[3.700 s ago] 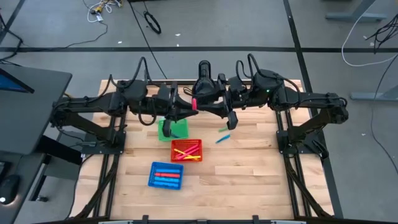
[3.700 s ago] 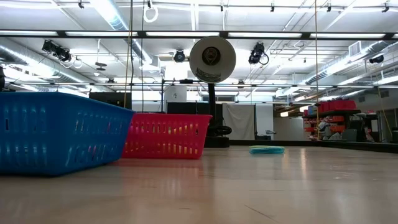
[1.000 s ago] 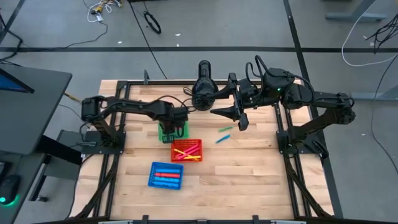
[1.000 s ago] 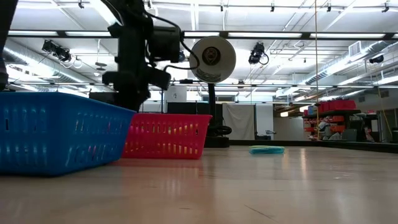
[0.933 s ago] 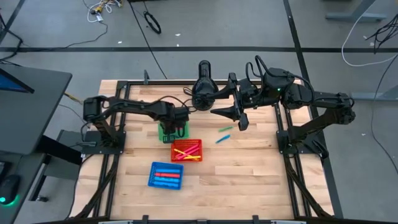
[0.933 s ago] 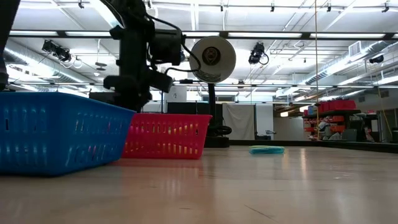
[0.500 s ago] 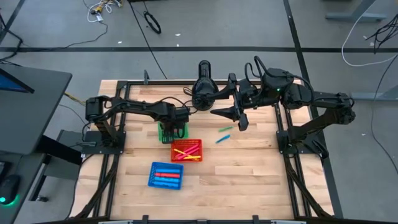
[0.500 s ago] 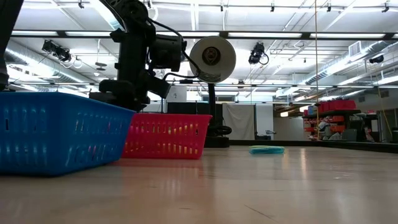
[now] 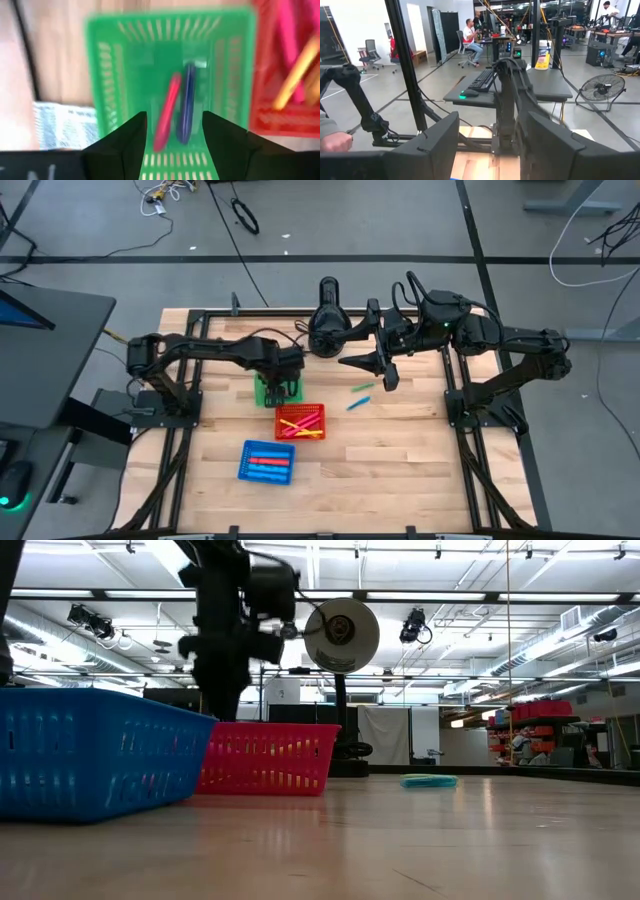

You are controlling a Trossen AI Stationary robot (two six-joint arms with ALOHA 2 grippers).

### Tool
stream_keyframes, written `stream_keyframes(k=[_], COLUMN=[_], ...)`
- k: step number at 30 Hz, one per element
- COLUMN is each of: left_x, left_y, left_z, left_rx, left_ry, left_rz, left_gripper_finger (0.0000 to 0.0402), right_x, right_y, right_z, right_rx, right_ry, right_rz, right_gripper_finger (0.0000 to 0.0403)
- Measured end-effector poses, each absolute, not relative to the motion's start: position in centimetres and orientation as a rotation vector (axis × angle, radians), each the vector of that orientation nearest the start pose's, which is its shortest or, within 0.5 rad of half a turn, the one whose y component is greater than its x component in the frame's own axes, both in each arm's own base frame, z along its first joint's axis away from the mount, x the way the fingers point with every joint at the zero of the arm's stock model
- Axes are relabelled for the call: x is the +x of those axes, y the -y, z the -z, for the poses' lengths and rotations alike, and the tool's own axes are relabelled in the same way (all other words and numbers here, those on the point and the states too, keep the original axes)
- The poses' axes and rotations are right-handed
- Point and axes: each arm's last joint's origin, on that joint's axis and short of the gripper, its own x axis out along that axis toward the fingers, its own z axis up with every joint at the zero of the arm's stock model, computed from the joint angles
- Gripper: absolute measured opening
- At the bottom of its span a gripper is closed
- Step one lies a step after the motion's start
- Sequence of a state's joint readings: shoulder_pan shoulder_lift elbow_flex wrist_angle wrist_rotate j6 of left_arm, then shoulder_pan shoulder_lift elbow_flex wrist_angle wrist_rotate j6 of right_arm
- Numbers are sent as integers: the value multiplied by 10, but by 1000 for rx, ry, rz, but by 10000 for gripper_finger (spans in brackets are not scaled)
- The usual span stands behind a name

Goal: Pick & Place Markers
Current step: Put the blue pen into the green bin

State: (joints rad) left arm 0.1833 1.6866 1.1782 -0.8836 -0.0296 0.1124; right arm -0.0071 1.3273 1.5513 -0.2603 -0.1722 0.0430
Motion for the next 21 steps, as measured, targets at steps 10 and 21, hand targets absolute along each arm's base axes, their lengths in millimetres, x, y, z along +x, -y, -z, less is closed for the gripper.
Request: stream_keyframes(k=[10, 21], left_x=[291, 258], left_y=[-55, -45], left_z=[-275, -346], left_rx=[-135, -189], left_ry=[-974, -565], left_rz=[-38, 23], left_gripper_finger=[183, 183], right_x=[278, 278], right_y=[-3, -3], right_z=[-469, -465], right_rx=[47, 48], right_ry=[-45, -81], right_rz=[-165, -163], right_gripper_finger=[233, 233])
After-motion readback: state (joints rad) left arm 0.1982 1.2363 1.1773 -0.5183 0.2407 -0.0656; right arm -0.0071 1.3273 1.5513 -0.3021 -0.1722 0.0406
